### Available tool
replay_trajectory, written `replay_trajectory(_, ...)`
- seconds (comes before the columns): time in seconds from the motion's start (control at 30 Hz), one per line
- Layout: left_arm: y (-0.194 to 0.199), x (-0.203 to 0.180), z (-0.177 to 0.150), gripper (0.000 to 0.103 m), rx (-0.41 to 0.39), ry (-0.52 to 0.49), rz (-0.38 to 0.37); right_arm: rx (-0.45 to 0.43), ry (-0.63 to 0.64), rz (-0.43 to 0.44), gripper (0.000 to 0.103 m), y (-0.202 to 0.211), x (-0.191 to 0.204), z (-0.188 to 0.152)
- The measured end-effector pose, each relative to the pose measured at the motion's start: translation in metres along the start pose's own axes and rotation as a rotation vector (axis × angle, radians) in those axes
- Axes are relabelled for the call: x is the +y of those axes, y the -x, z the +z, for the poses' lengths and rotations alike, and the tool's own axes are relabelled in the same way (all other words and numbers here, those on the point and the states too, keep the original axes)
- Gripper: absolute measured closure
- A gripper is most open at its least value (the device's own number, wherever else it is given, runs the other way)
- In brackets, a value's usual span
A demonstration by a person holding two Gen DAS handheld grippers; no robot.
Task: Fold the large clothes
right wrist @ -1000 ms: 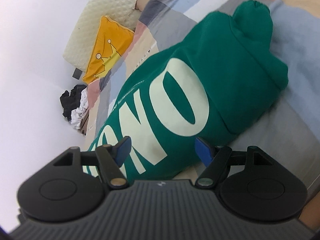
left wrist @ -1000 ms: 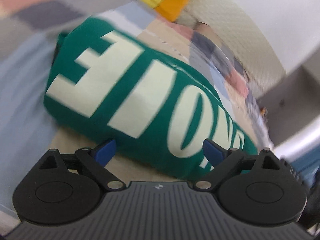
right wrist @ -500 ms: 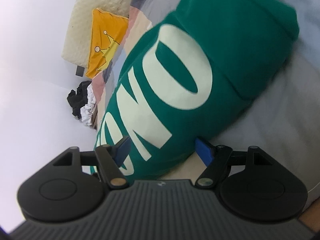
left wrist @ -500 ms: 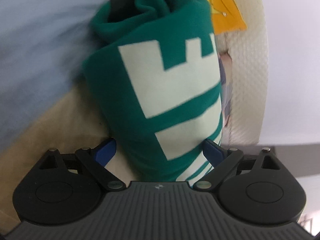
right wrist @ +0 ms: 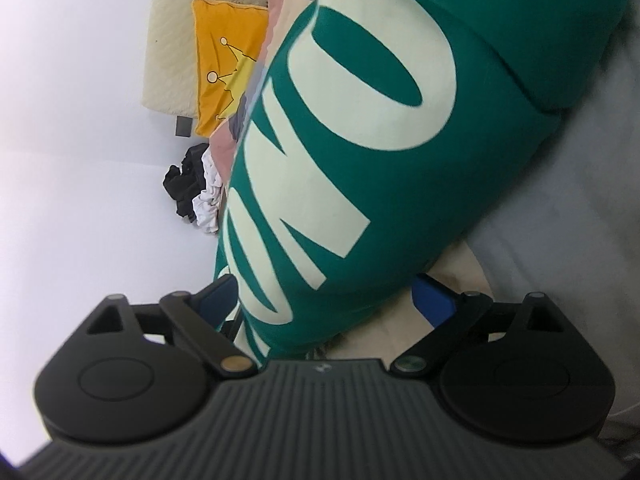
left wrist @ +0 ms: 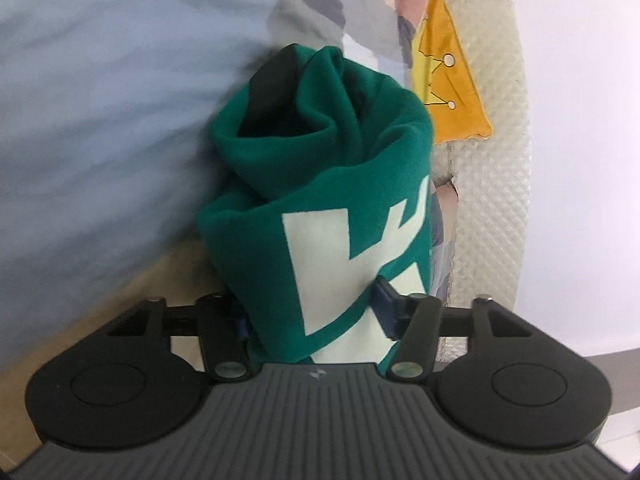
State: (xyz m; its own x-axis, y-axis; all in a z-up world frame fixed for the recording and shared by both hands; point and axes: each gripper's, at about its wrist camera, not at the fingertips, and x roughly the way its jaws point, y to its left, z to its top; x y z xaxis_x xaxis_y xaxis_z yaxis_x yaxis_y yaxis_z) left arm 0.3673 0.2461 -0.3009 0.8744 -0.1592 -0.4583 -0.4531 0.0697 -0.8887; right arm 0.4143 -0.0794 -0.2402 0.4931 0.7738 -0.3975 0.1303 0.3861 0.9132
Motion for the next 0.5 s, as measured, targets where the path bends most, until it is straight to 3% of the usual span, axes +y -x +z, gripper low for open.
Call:
replay_trajectory(0.23, -0.002, -0.007, 0.003, 0.052, -0.012, -0.027, -0.019, -0.047, -0.171, 0.028, 0.006, -0.014, -0.021, 0.013)
replay_trajectory(0.5, 0.006, 0.004, 0.000, 0.049, 0.010, -0.007, -0.037, -0.144, -0.314, 0.073, 0.006, -0.003, -0.040, 0.018)
